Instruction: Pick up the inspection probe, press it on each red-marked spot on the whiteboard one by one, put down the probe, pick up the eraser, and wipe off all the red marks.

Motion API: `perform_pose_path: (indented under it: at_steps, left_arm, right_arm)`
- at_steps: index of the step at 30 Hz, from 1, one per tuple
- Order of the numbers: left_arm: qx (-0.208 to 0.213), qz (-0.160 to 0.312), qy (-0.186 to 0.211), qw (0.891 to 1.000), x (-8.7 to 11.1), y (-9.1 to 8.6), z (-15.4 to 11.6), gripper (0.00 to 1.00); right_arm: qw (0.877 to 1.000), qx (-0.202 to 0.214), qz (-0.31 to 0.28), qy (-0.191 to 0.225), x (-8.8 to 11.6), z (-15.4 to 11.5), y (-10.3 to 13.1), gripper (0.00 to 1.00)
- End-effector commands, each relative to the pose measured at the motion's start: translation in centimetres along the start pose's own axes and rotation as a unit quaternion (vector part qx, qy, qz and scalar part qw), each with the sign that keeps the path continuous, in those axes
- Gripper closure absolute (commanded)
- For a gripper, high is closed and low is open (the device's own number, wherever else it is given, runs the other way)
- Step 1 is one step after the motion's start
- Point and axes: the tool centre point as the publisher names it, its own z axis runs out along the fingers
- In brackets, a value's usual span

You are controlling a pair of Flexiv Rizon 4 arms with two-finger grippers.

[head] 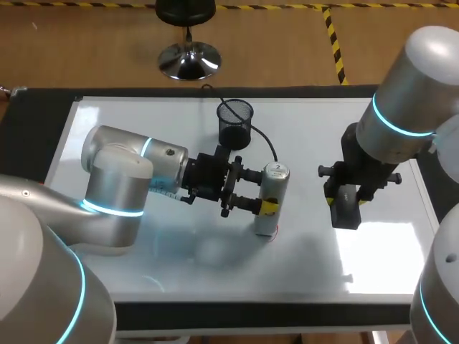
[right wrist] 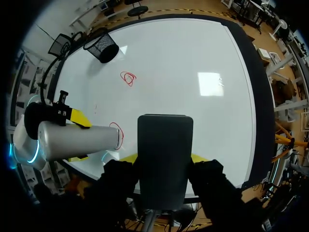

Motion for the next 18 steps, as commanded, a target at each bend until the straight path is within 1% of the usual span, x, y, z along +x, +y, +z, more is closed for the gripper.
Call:
perform_pose_path:
  at_steps: [1,18]
  left_arm:
    - [0.001,0.0,-0.007,1.0,0.1,3.1,0.3,1.0]
    - [0.008,0.0,-0.014,1.0,0.9,4.1,0.0,1.0]
  right_arm:
    - [1.0,-0.001,0.0,0.001,-0.1,0.0,0.0,1.0]
    - [1.0,-0.001,0.0,0.001,-0.1,0.0,0.0,1.0]
